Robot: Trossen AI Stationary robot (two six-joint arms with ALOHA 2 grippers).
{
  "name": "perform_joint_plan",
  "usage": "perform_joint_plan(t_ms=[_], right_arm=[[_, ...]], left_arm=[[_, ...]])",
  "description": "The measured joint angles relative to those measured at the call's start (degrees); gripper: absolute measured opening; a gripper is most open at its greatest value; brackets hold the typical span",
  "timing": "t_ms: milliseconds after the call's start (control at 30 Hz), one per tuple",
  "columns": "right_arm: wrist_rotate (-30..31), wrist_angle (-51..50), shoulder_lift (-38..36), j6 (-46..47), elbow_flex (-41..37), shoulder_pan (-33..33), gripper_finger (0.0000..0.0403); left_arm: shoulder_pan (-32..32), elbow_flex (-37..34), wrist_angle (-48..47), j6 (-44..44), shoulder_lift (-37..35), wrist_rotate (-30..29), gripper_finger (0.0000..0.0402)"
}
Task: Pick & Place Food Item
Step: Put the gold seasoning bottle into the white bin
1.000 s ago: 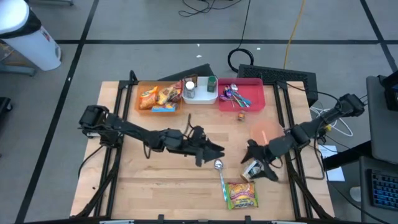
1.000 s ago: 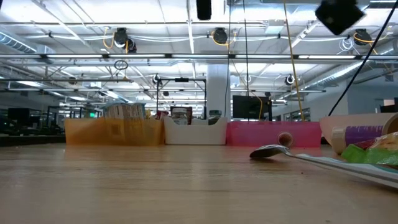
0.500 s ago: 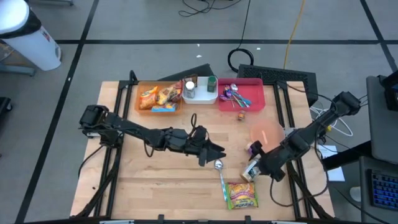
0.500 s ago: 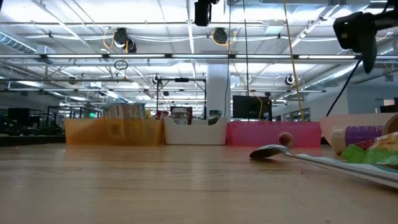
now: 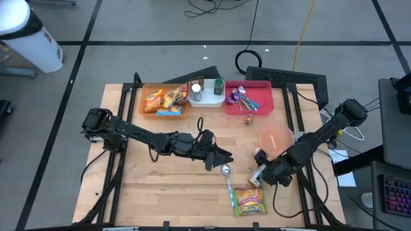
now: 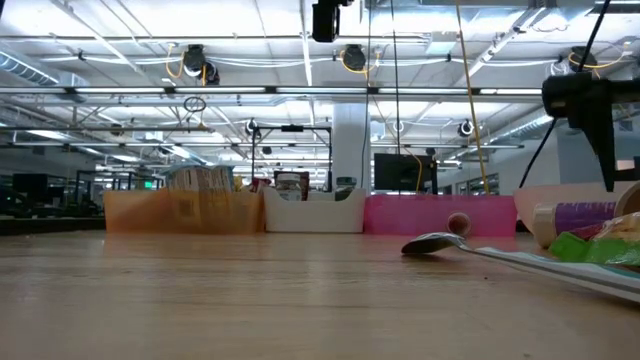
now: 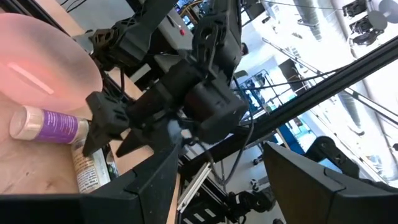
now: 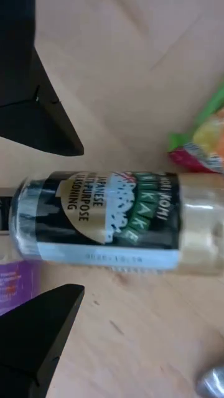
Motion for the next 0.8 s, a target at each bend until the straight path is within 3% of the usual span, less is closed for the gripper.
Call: perform_joint_plan(t_ms=[400, 700, 800], right_arm=[[1.99, 3.28, 8.0, 0.87, 0.0, -0.02, 0.0344], [3.26, 4.15, 8.2, 2.36, 0.0, -0.17, 0.0274], [3.28, 4.6, 8.2, 3.11, 0.02, -0.17, 0.0272]], left_arm=[[0.0, -0.02, 0.0, -0.57, 0.0, -0.02, 0.0246], [-0.11, -0.02, -0.02, -0.82, 0.0, 0.01, 0.0246], [-0.15, -0.02, 0.01, -0.82, 0.0, 0.02, 0.0246]])
